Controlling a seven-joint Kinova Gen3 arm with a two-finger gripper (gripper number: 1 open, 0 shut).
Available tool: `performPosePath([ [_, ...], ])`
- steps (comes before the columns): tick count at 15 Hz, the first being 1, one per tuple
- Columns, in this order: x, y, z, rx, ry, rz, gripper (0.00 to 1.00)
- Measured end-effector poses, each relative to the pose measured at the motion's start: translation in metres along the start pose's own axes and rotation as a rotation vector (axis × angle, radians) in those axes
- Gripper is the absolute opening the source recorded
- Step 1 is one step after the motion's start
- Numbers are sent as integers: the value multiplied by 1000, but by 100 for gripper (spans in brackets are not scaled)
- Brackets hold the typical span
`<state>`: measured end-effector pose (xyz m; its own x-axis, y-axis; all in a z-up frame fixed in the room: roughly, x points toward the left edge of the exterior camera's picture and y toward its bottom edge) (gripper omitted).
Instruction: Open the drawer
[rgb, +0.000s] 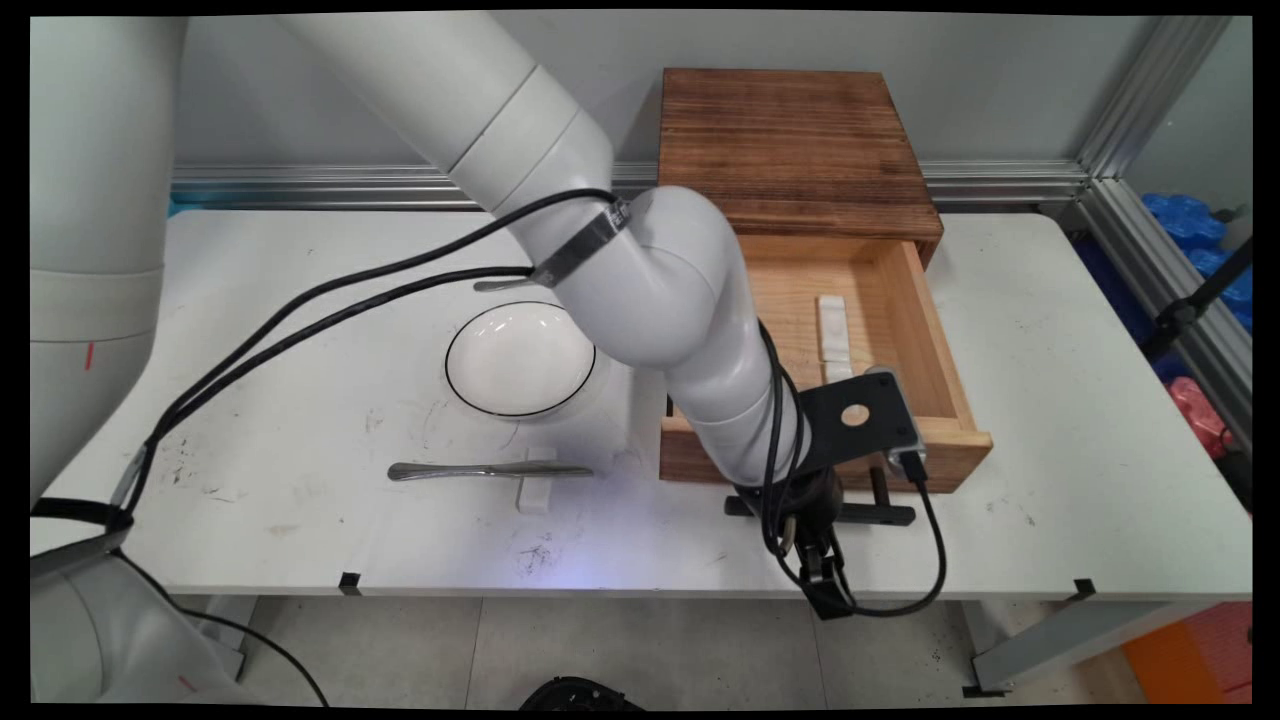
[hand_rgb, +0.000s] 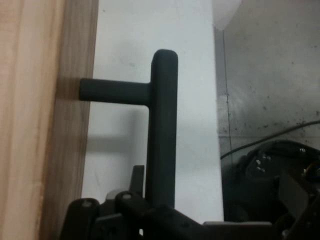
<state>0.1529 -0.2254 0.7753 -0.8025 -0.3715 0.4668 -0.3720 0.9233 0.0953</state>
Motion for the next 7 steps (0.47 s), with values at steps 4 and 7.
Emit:
performPosePath([
  [4, -2, 7, 0, -8, -7, 10, 100],
  [7, -4, 9, 0, -8, -12, 17, 100],
])
